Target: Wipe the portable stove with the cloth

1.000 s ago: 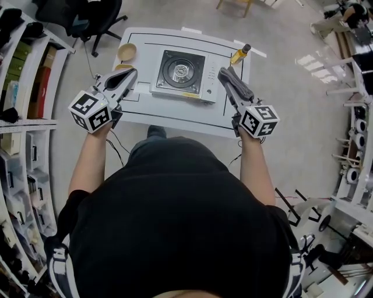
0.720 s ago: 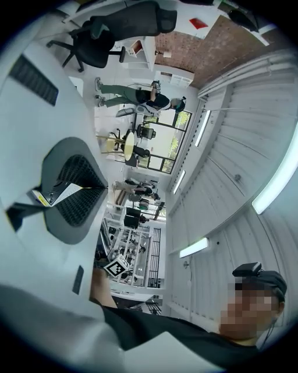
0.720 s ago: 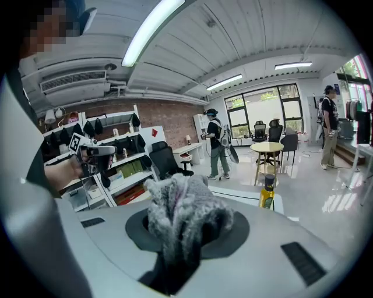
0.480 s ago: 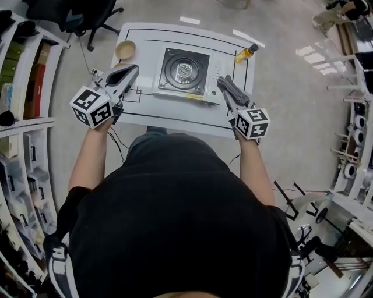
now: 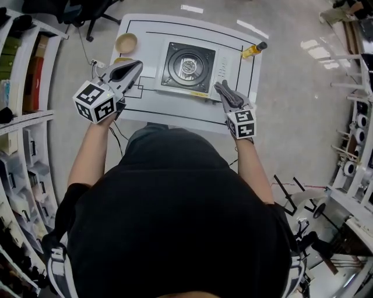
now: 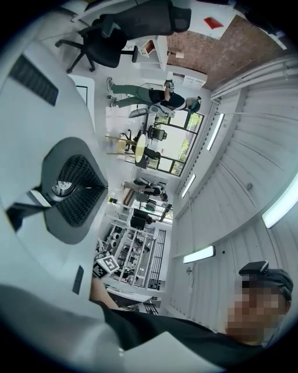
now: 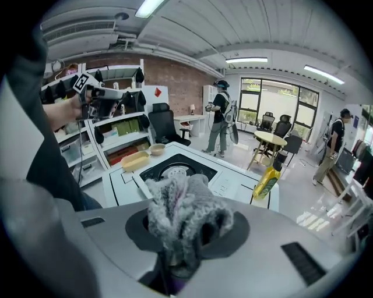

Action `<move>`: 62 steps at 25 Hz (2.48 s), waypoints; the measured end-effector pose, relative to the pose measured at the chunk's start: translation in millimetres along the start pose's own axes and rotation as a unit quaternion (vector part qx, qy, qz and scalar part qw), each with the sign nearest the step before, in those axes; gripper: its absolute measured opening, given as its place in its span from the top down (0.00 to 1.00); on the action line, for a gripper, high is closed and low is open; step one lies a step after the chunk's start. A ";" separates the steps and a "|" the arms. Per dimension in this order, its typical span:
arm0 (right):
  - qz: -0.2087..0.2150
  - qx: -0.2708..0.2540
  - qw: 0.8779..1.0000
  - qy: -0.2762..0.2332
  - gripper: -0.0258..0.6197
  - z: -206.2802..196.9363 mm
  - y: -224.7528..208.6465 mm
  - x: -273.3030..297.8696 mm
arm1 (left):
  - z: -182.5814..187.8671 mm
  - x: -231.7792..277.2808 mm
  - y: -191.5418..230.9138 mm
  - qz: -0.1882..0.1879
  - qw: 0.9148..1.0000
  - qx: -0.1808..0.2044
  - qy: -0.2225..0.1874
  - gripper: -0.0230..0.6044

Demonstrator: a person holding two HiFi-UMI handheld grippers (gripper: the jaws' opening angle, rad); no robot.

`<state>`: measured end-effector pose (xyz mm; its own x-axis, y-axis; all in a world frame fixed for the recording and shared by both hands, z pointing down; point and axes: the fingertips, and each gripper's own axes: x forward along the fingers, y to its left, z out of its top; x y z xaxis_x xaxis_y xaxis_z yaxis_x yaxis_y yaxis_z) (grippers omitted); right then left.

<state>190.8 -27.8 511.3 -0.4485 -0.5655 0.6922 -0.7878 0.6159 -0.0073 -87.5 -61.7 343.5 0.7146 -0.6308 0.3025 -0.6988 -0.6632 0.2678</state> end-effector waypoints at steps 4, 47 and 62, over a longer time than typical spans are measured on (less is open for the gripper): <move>-0.007 -0.046 0.998 0.033 0.78 -18.3 4.0 15.2 | -6.7 6.3 8.1 0.000 1.000 -0.002 0.009 0.93; 0.126 -0.179 0.970 0.101 0.78 -38.5 115.1 113.4 | -78.8 16.1 64.3 0.007 0.997 -0.050 0.052 0.93; 0.199 -0.238 0.947 0.080 0.78 4.2 190.6 159.1 | -91.2 -9.3 95.4 0.029 0.996 -0.071 0.050 0.93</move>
<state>-32.5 -2.7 617.0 -0.5694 -0.1700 0.8043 -0.2743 0.9616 0.0091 -163.8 -82.4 449.7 0.6715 -0.6185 0.4081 -0.7410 -0.5591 0.3719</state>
